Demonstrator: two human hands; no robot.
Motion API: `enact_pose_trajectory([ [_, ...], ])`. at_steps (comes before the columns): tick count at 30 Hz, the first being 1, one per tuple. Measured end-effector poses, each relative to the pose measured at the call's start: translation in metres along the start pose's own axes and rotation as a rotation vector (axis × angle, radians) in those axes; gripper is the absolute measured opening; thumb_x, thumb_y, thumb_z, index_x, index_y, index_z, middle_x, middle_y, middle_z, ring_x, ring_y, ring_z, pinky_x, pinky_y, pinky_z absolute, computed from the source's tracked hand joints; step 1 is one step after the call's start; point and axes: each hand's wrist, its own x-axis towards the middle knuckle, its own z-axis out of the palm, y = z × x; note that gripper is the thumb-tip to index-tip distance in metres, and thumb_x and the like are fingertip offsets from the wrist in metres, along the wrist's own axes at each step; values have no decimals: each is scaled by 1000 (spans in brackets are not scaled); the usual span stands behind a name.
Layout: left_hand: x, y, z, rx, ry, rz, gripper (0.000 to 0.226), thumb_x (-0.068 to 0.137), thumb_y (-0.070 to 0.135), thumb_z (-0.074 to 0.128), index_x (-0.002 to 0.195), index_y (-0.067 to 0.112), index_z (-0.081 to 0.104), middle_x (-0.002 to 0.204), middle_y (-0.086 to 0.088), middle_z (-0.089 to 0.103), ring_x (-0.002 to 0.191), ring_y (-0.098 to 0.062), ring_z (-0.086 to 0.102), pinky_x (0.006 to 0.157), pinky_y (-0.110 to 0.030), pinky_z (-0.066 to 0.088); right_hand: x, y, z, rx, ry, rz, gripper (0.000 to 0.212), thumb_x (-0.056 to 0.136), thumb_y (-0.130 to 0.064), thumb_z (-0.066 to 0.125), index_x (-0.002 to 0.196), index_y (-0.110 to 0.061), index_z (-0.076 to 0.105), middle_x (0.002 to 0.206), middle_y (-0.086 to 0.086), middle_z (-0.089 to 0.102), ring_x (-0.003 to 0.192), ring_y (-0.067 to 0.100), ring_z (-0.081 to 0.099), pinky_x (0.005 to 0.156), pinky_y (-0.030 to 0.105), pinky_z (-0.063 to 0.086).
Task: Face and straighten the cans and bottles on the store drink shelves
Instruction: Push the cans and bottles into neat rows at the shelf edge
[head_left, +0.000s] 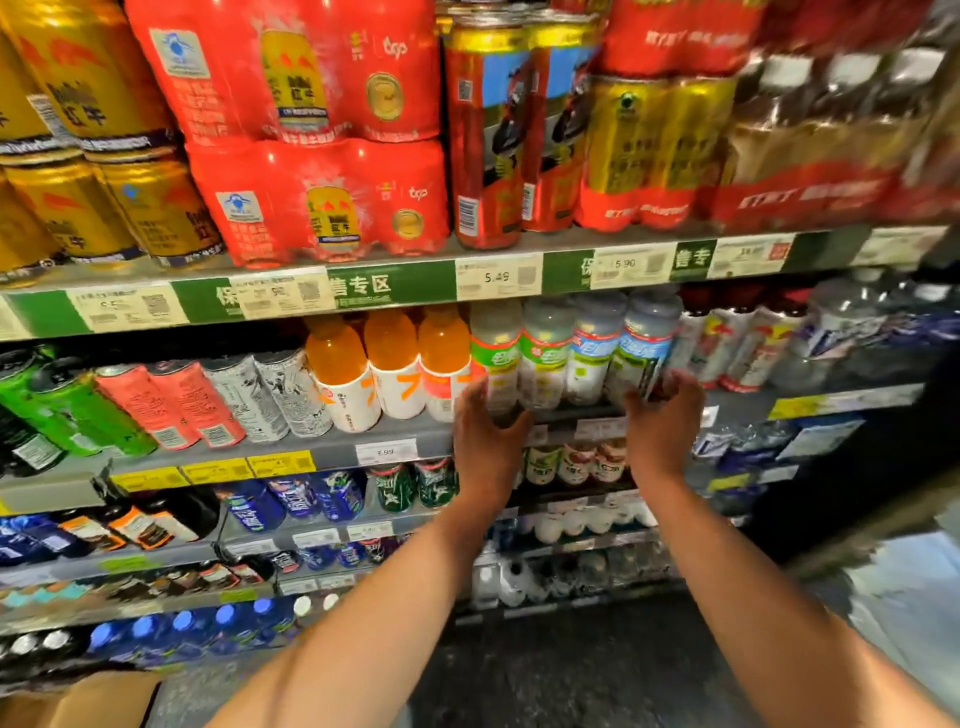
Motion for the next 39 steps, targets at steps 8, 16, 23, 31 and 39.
enact_pose_trajectory([
  [8, -3, 29, 53, -13, 242, -24, 50, 70, 21, 88, 109, 19, 55, 100, -4, 59, 90, -23, 58, 87, -43, 51, 42, 22, -4, -53, -186, -100, 66, 85, -27, 75, 138, -1, 46, 133, 18, 53, 121, 32, 53, 97, 36, 42],
  [16, -2, 52, 84, 63, 386, -77, 53, 79, 24, 83, 123, 10, 59, 114, -2, 65, 102, -16, 59, 87, -16, 39, 56, 34, -4, 10, -218, -152, 60, 82, -29, 77, 130, -3, 51, 124, 18, 58, 112, 34, 56, 90, 41, 46],
  [23, -4, 55, 89, 71, 410, -86, 51, 80, 27, 82, 123, 13, 58, 111, 0, 65, 100, -15, 60, 86, -23, 45, 59, 32, -4, 51, -223, -147, 46, 83, -21, 75, 122, -6, 56, 116, 16, 59, 105, 32, 57, 85, 37, 44],
  [31, -2, 48, 80, 13, 435, -66, 48, 78, 32, 84, 115, 16, 58, 104, 2, 61, 94, -17, 59, 90, -37, 51, 60, 35, -1, 72, -228, -157, 42, 86, -24, 72, 120, -7, 54, 112, 12, 57, 98, 26, 55, 79, 29, 40],
  [39, 6, 31, 61, -38, 491, -91, 79, 72, 40, 87, 137, 15, 48, 129, 1, 55, 123, -16, 52, 109, -41, 44, 57, 41, 1, 60, -249, -73, 56, 81, -29, 78, 125, -5, 53, 125, 14, 57, 113, 30, 55, 91, 37, 45],
])
